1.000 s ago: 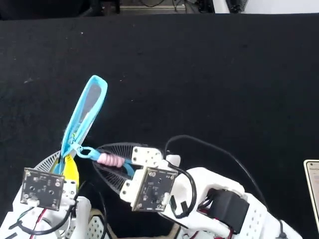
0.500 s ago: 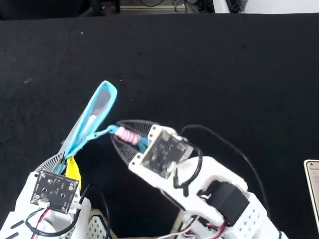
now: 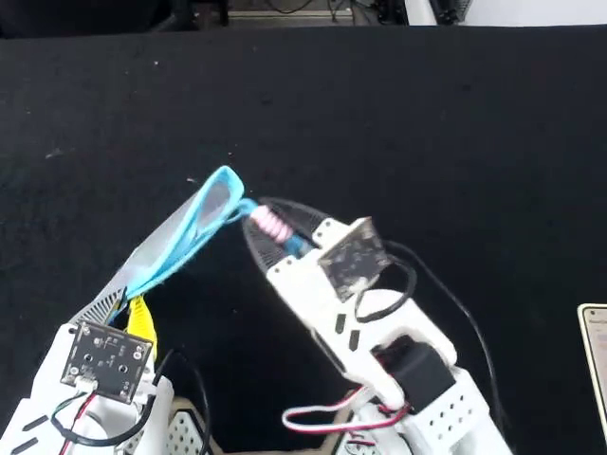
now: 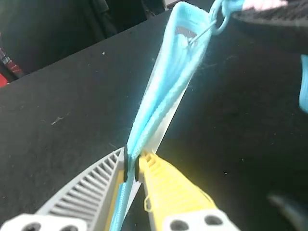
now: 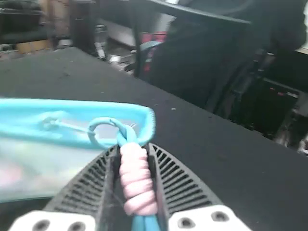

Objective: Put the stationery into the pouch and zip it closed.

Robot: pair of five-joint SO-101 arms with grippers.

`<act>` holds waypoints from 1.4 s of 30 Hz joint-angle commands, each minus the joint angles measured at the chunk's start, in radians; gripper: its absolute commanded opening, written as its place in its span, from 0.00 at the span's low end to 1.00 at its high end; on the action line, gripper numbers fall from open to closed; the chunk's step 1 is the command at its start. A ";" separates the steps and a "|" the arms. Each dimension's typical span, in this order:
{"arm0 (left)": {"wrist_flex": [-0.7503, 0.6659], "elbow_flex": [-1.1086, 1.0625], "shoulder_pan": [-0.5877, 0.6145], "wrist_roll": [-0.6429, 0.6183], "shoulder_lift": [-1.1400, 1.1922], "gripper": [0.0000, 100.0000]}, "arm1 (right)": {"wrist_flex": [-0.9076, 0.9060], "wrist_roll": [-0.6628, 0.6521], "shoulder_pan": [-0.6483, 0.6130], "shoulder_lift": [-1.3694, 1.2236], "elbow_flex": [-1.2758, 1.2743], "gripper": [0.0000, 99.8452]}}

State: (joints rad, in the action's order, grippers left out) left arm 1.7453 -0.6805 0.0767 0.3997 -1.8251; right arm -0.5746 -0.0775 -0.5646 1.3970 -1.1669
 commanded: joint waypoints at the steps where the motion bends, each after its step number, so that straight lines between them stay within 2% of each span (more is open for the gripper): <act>1: 0.012 -0.002 0.013 0.006 -0.002 0.03 | 0.095 0.035 0.163 0.021 -0.022 0.01; 18: 0.012 -0.002 0.013 0.003 -0.002 0.03 | 0.391 0.038 0.296 -0.236 -0.091 0.01; 27: 0.012 -0.002 0.013 0.003 -0.002 0.03 | 0.394 0.038 0.287 -0.278 -0.054 0.01; 29: 0.012 -0.002 0.015 0.003 0.000 0.03 | 0.310 0.032 0.259 -0.274 0.015 0.01; 31: 0.012 -0.002 0.015 0.003 0.000 0.03 | 0.146 0.025 0.203 -0.254 0.133 0.01; 35: 0.012 -0.002 0.015 0.002 0.000 0.03 | -0.118 -0.066 0.018 -0.246 0.383 0.01; 39: -0.002 -0.001 0.015 -0.003 0.000 0.03 | -0.193 -0.100 -0.132 -0.283 0.518 0.01; 42: -0.041 -0.001 0.015 -0.097 0.000 0.03 | -0.198 -0.135 -0.186 -0.343 0.595 0.01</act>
State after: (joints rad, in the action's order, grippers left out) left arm 1.7438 -0.6805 0.0829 0.3767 -1.8251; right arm -0.7664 -0.1772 -0.6981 1.0978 -0.6943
